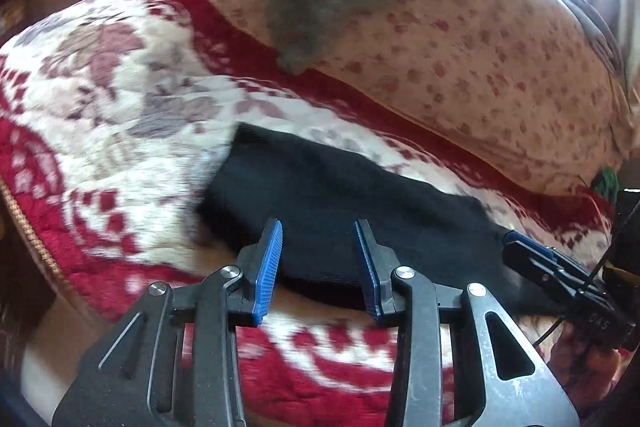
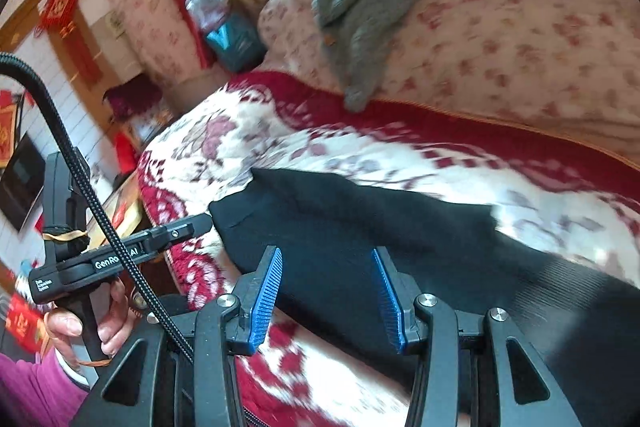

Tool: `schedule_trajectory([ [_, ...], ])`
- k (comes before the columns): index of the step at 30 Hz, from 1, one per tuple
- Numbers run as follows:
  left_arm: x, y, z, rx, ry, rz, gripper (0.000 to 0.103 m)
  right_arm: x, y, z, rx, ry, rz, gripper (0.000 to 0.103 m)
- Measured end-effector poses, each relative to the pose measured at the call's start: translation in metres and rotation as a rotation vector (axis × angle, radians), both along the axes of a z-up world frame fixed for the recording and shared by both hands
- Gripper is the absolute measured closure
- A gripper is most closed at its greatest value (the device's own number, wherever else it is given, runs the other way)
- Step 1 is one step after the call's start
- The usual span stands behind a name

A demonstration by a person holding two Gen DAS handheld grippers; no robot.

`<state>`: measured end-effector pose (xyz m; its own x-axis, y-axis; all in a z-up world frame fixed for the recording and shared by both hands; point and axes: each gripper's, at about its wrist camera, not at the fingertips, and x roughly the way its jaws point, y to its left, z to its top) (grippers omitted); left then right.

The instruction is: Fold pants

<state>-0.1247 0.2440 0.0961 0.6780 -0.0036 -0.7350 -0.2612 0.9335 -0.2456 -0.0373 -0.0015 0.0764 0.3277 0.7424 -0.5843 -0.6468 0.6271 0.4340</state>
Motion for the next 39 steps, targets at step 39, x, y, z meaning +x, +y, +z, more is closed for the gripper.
schedule_trajectory([
  [39, 0.139, -0.33, -0.036, -0.1, 0.148, -0.748, 0.062, -0.017, -0.383, -0.096, 0.169, 0.379, -0.787, 0.053],
])
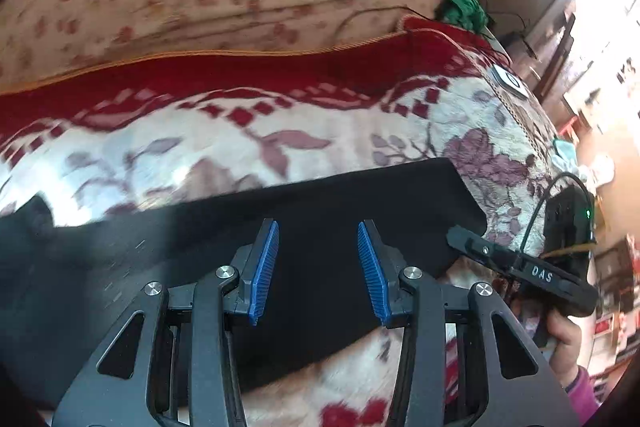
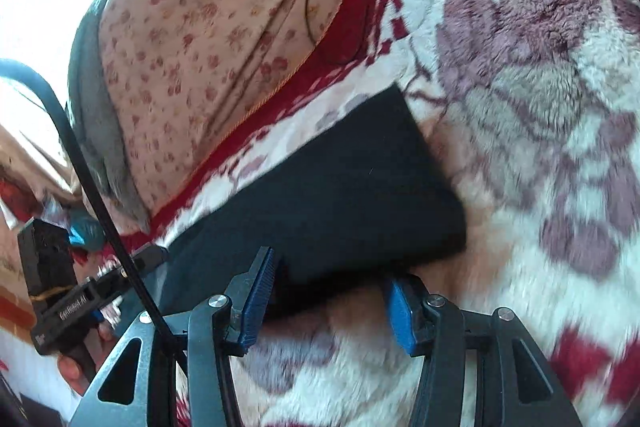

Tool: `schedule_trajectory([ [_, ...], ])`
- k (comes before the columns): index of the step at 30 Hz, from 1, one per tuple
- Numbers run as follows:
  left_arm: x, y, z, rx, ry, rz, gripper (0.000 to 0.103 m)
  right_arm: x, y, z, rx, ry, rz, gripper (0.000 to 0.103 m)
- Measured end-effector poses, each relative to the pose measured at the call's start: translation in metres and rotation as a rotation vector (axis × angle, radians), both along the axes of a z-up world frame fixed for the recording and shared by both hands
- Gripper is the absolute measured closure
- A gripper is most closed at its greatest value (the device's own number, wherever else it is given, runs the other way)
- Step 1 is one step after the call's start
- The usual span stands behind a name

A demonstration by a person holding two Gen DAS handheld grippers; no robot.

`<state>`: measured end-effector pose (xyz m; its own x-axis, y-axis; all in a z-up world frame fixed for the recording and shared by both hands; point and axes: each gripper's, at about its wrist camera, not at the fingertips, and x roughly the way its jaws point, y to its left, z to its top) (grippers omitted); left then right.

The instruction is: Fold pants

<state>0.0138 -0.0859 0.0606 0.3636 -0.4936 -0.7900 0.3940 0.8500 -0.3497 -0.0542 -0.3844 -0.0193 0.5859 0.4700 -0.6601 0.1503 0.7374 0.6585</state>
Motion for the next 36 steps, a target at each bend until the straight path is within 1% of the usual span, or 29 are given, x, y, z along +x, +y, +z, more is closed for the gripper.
schedule_trajectory([
  [2, 0.01, -0.016, -0.003, 0.01, 0.008, -0.038, 0.062, 0.002, -0.008, -0.003, 0.031, -0.012, -0.02, 0.053],
  [3, 0.014, -0.024, -0.005, 0.019, 0.011, -0.053, 0.062, 0.001, -0.012, -0.004, 0.045, -0.031, -0.026, 0.057],
  [4, 0.019, -0.03, -0.007, 0.026, 0.014, -0.07, 0.062, 0.0, -0.013, -0.004, 0.039, -0.048, -0.032, 0.065],
  [6, 0.029, -0.046, -0.009, 0.033, 0.011, -0.11, 0.062, -0.006, -0.014, -0.005, 0.009, -0.059, -0.032, 0.07],
  [11, 0.054, -0.083, -0.015, 0.017, 0.03, -0.222, 0.062, -0.004, -0.013, -0.008, -0.003, -0.065, -0.01, 0.07],
  [13, 0.063, -0.098, -0.022, 0.013, 0.063, -0.288, 0.062, -0.004, -0.016, -0.011, 0.024, -0.063, -0.014, 0.069],
  [15, 0.07, -0.11, -0.029, 0.028, 0.08, -0.32, 0.062, -0.001, -0.018, -0.013, 0.046, -0.064, -0.012, 0.068],
  [18, 0.078, -0.124, -0.042, 0.022, 0.161, -0.394, 0.062, -0.002, -0.019, -0.013, 0.049, -0.071, -0.003, 0.066],
  [19, 0.078, -0.127, -0.044, 0.023, 0.171, -0.42, 0.062, -0.002, -0.018, -0.013, 0.047, -0.074, 0.001, 0.065],
  [21, 0.078, -0.134, -0.048, 0.039, 0.194, -0.471, 0.056, -0.003, -0.017, -0.012, 0.042, -0.084, 0.009, 0.064],
  [23, 0.078, -0.138, -0.05, 0.029, 0.207, -0.509, 0.041, -0.003, -0.015, -0.012, 0.033, -0.093, 0.015, 0.063],
  [24, 0.078, -0.141, -0.05, 0.022, 0.218, -0.535, 0.036, -0.003, -0.014, -0.012, 0.029, -0.096, 0.016, 0.063],
  [25, 0.078, -0.145, -0.05, 0.019, 0.231, -0.568, 0.029, -0.003, -0.014, -0.011, 0.028, -0.098, 0.017, 0.063],
  [26, 0.077, -0.148, -0.05, 0.024, 0.232, -0.585, 0.026, -0.003, -0.014, -0.012, 0.03, -0.098, 0.016, 0.063],
  [28, 0.076, -0.156, -0.051, 0.05, 0.216, -0.628, 0.026, -0.002, -0.015, -0.012, 0.037, -0.098, 0.017, 0.063],
  [30, 0.074, -0.161, -0.053, 0.057, 0.189, -0.651, 0.026, -0.002, -0.015, -0.012, 0.046, -0.093, 0.018, 0.063],
  [32, 0.071, -0.165, -0.055, 0.066, 0.165, -0.669, 0.027, -0.002, -0.014, -0.012, 0.033, -0.093, 0.011, 0.072],
  [33, 0.069, -0.166, -0.055, 0.086, 0.146, -0.679, 0.03, -0.003, -0.013, -0.011, 0.011, -0.093, 0.008, 0.083],
  [34, 0.067, -0.167, -0.054, 0.106, 0.123, -0.68, 0.041, -0.002, -0.012, -0.011, 0.006, -0.097, 0.014, 0.09],
  [35, 0.068, -0.166, -0.054, 0.099, 0.123, -0.674, 0.05, -0.002, -0.01, -0.011, 0.013, -0.102, 0.023, 0.091],
  [36, 0.07, -0.164, -0.055, 0.086, 0.132, -0.659, 0.055, -0.002, -0.009, -0.011, 0.008, -0.106, 0.024, 0.092],
])
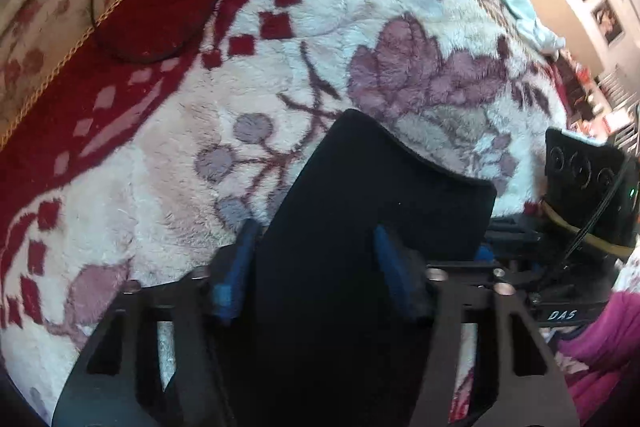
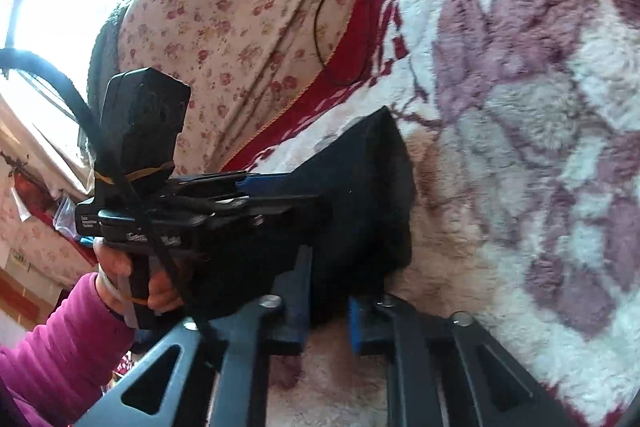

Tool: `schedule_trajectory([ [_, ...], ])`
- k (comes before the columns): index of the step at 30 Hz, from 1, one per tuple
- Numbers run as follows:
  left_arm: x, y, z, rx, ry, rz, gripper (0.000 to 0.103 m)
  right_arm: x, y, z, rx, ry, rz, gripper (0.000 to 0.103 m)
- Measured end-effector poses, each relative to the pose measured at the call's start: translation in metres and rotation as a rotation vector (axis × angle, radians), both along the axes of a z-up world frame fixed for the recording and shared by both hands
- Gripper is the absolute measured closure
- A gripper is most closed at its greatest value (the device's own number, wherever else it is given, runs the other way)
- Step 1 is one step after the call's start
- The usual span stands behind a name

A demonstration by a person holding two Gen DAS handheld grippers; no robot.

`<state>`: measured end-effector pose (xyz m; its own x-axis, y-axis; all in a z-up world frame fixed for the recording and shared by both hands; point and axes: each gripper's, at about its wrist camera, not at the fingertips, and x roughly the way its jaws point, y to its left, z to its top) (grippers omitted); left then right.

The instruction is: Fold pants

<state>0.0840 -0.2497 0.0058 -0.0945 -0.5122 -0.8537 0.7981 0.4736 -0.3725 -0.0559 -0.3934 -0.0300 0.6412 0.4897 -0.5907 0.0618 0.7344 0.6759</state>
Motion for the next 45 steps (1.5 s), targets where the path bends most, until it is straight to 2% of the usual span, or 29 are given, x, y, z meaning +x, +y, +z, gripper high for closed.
schedule_trajectory([
  [2, 0.004, 0.006, 0.0, -0.015, 0.008, 0.024, 0.075, -0.001, 0.0, 0.001, 0.005, -0.009, -0.002, 0.093],
  [4, 0.005, 0.012, 0.002, -0.041, 0.028, 0.035, 0.086, -0.002, -0.001, 0.004, 0.018, -0.028, -0.008, 0.093],
  [10, -0.008, 0.024, 0.03, -0.089, -0.037, 0.067, 0.091, -0.006, 0.013, 0.035, -0.044, -0.124, 0.014, 0.094],
  [17, -0.013, 0.07, 0.095, -0.189, -0.116, 0.143, 0.094, -0.011, 0.044, 0.095, -0.079, -0.255, 0.081, 0.094],
  [21, -0.019, 0.115, 0.123, -0.237, -0.14, 0.216, 0.094, -0.012, 0.081, 0.126, -0.114, -0.322, 0.169, 0.094],
  [26, -0.027, 0.178, 0.132, -0.258, -0.154, 0.31, 0.094, -0.006, 0.141, 0.145, -0.147, -0.358, 0.299, 0.094],
  [32, -0.036, 0.261, 0.114, -0.23, -0.141, 0.477, 0.095, 0.004, 0.22, 0.134, -0.158, -0.337, 0.47, 0.094],
  [35, -0.04, 0.308, 0.091, -0.182, -0.111, 0.605, 0.095, 0.014, 0.26, 0.112, -0.163, -0.298, 0.556, 0.094],
  [39, -0.052, 0.372, 0.055, -0.109, -0.061, 0.793, 0.095, 0.031, 0.308, 0.066, -0.17, -0.188, 0.659, 0.09],
  [41, -0.06, 0.39, 0.048, -0.094, -0.049, 0.844, 0.095, 0.039, 0.319, 0.047, -0.166, -0.102, 0.676, 0.084],
  [42, -0.065, 0.397, 0.049, -0.098, -0.052, 0.86, 0.095, 0.041, 0.32, 0.045, -0.145, -0.086, 0.681, 0.079],
  [45, -0.081, 0.409, 0.061, -0.137, -0.072, 0.89, 0.094, 0.035, 0.309, 0.063, -0.087, -0.149, 0.68, 0.066],
])
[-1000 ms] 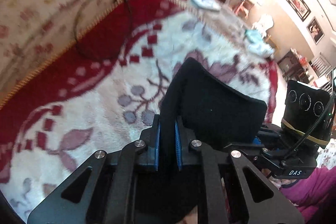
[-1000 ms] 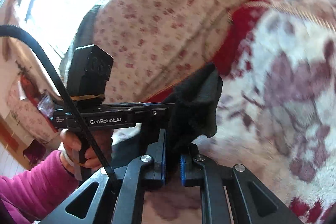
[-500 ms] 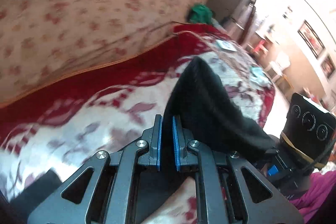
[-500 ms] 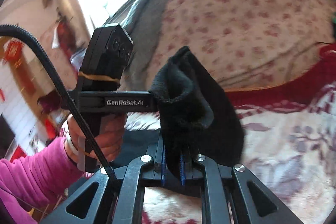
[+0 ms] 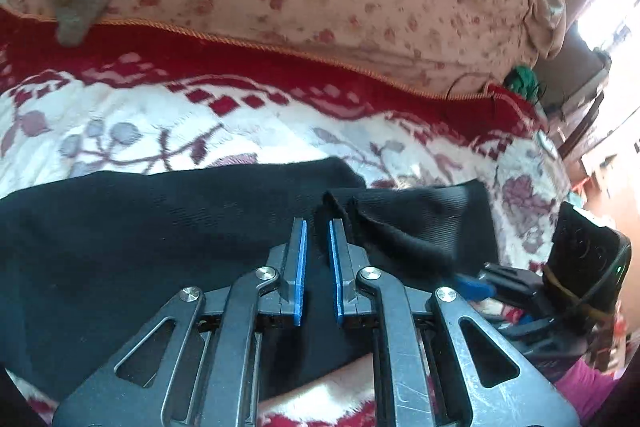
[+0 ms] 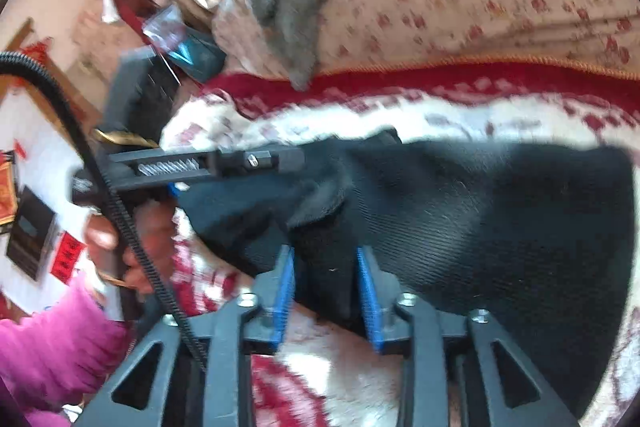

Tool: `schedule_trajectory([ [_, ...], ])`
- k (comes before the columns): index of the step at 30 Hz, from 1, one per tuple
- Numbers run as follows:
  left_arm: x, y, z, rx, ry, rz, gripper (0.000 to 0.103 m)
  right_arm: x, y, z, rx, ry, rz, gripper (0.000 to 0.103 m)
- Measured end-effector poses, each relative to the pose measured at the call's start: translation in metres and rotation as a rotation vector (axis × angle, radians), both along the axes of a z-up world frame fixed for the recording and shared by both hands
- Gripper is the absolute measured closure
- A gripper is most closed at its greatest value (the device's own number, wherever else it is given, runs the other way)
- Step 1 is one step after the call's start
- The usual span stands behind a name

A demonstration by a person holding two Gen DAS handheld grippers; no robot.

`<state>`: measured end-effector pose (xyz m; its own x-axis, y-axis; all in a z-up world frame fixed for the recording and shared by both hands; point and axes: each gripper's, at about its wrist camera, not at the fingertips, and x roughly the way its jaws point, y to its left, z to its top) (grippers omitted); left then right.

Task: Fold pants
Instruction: 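Fold the lifted leg end over the pants body with both grippers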

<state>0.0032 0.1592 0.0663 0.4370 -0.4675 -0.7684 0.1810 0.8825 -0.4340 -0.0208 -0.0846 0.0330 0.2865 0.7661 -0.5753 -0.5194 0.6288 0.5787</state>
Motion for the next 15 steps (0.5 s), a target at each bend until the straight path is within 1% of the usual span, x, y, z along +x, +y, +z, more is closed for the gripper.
schedule_trajectory([
  [3, -0.01, -0.001, 0.017, -0.033, -0.039, 0.011, 0.094, -0.01, -0.027, 0.026, 0.033, -0.069, -0.057, 0.066],
  [5, -0.014, -0.008, 0.024, -0.056, -0.05, -0.002, 0.094, -0.014, -0.047, 0.035, 0.048, -0.084, -0.108, 0.064],
  [7, -0.019, -0.019, 0.029, -0.088, -0.053, -0.031, 0.094, -0.01, -0.07, 0.041, 0.037, -0.094, -0.184, 0.057],
  [8, -0.02, -0.025, 0.031, -0.095, -0.051, -0.044, 0.094, -0.009, -0.081, 0.04, 0.022, -0.093, -0.224, 0.057],
  [11, -0.024, -0.052, 0.031, -0.121, -0.046, -0.089, 0.094, -0.006, -0.108, 0.033, -0.017, -0.057, -0.327, 0.055],
  [13, -0.026, -0.069, 0.027, -0.1, -0.039, -0.1, 0.094, 0.0, -0.117, 0.022, -0.059, -0.008, -0.387, 0.055],
  [15, -0.026, -0.081, 0.019, -0.096, -0.02, -0.105, 0.094, 0.002, -0.123, 0.017, -0.067, 0.014, -0.402, 0.055],
])
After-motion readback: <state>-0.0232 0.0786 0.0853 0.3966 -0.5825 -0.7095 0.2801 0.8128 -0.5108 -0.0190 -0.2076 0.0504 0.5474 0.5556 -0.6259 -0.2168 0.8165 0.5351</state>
